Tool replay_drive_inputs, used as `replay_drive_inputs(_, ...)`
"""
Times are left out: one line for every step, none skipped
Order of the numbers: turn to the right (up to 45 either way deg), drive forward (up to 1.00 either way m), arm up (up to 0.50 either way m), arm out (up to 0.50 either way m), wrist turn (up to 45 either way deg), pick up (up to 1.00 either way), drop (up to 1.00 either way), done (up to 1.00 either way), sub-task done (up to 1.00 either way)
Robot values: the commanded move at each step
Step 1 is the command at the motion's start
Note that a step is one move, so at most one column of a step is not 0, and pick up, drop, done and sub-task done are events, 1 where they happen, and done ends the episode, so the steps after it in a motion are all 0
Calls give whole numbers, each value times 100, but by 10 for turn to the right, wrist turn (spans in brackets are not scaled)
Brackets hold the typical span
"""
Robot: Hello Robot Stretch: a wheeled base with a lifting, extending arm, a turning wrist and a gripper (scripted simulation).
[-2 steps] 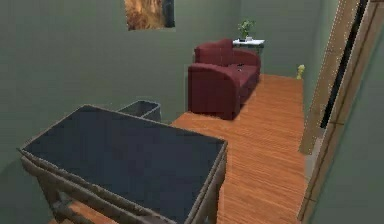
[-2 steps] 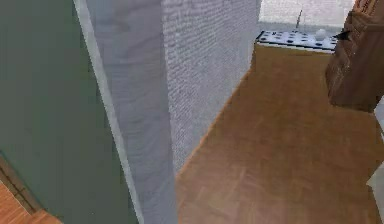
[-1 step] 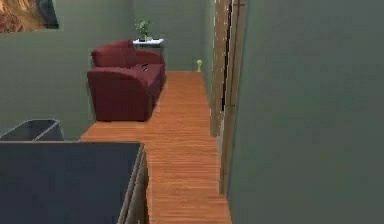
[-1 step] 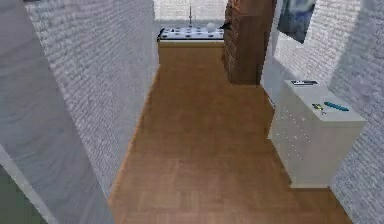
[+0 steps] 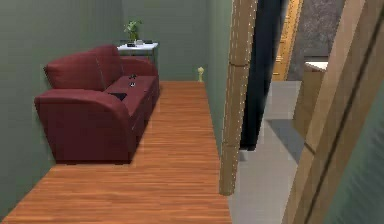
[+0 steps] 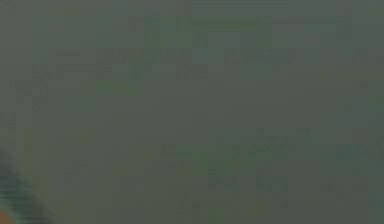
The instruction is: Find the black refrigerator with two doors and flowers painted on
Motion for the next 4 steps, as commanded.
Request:
replay_drive_inputs(0, 50, 0, 0, 0, 0, 0, 0, 0)
replay_drive_inputs(420, 0, 0, 0, 0, 0, 0, 0, 0)
replay_drive_inputs(0, 65, 0, 0, 0, 0, 0, 0, 0)
replay_drive_inputs(-300, 0, 0, 0, 0, 0, 0, 0, 0)
